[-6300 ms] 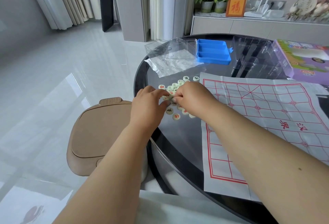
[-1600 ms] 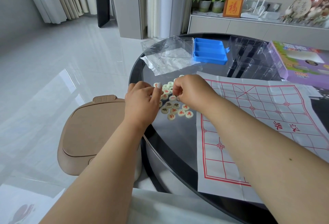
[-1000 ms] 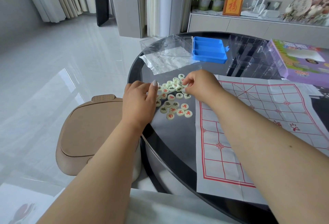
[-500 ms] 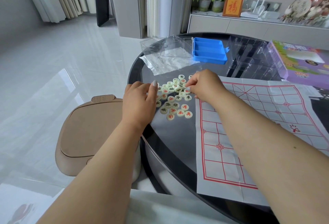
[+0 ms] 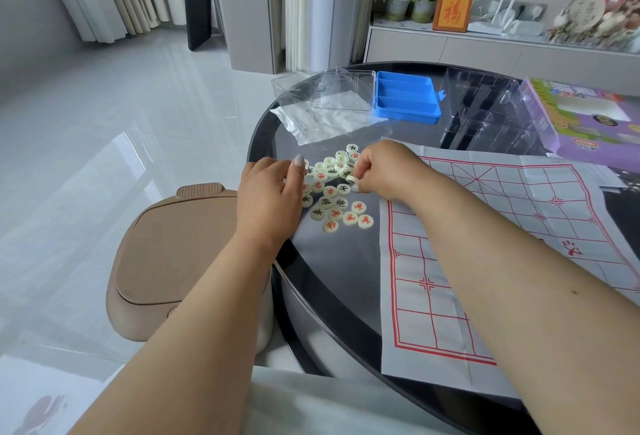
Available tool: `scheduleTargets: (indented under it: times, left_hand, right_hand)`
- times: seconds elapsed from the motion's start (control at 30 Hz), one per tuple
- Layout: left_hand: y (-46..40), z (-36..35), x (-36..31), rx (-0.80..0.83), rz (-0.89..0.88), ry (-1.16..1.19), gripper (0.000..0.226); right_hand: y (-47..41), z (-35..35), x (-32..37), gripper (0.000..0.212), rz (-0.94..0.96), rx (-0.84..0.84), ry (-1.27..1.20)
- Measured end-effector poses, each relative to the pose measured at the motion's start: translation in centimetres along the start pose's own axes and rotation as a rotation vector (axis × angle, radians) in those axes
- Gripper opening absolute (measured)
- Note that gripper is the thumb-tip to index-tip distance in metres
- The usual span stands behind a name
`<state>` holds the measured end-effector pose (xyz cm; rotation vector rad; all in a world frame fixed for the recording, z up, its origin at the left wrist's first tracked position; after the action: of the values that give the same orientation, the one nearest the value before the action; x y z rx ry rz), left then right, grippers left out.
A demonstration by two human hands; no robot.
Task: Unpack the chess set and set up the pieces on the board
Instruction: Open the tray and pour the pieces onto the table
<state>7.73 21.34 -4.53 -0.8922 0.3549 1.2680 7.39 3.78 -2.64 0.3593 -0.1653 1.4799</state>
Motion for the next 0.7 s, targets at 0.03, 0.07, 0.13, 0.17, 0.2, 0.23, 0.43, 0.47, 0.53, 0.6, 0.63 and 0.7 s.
scheduleTargets:
  times: [0.03, 0.07, 0.13, 0.17, 0.2, 0.23, 0.43, 0.47, 0.53, 0.6, 0.63, 0.7]
  left_hand:
    - [0.0, 0.0, 0.0, 0.002, 0.006, -0.001, 0.054]
    - [0.0, 0.0, 0.1, 0.004, 0.01, -0.002, 0.054]
    - [0.0, 0.0, 0.1, 0.006, 0.012, -0.002, 0.054]
    - [0.0, 0.0, 0.1, 0.005, 0.011, 0.001, 0.054]
    - [0.0, 0.0, 0.0, 0.004, 0.008, 0.004, 0.054]
    - [0.0, 0.0, 0.0, 0.003, 0.006, 0.006, 0.054]
    - [0.0, 0.1, 0.0, 0.0, 0.003, 0.01, 0.056]
    - [0.0, 0.1, 0.0, 0.002, 0.007, 0.008, 0.056]
    - [0.0, 0.0, 0.0, 0.004, 0.011, 0.006, 0.054]
    - [0.0, 0.0, 0.0, 0.004, 0.01, 0.009, 0.053]
    - [0.0, 0.0, 0.0, 0.003, 0.008, 0.014, 0.053]
    - [0.0, 0.1, 0.0, 0.001, 0.013, 0.024, 0.052]
  right_hand:
    - [0.0, 0.0, 0.1, 0.018, 0.007, -0.005, 0.008]
    - [-0.1, -0.1, 0.2, 0.016, 0.013, -0.014, 0.013]
    - [-0.2, 0.0, 0.0, 0.012, 0.012, -0.034, 0.006]
    - [-0.2, 0.0, -0.1, 0.012, 0.007, -0.041, -0.006]
    - [-0.2, 0.1, -0.3, 0.014, 0.003, -0.045, -0.014]
    - [-0.2, 0.2, -0.4, 0.016, -0.001, -0.045, -0.013]
    - [-0.1, 0.7, -0.9, 0.007, -0.008, -0.121, -0.009]
    - [-0.2, 0.9, -0.9, 0.005, -0.007, -0.157, -0.025]
    - [-0.4, 1.3, -0.9, 0.003, 0.004, -0.223, -0.062]
    - [-0.7, 1.3, -0.7, 0.007, 0.023, -0.236, -0.074]
    - [-0.9, 1.2, -0.6, 0.008, 0.03, -0.227, -0.068]
    - [-1.2, 1.0, -0.4, 0.006, 0.031, -0.201, -0.039]
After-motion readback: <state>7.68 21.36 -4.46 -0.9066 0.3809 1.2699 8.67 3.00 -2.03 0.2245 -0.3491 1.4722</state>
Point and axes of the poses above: each hand's wrist, its own y-axis away from the middle knuckle, its own z-axis out of the back of the hand, x = y × z, the point moved 8 cm from there along -y, towards the middle knuckle, and after that the axes turned 2 degrees about z, right-handed, at the moved point
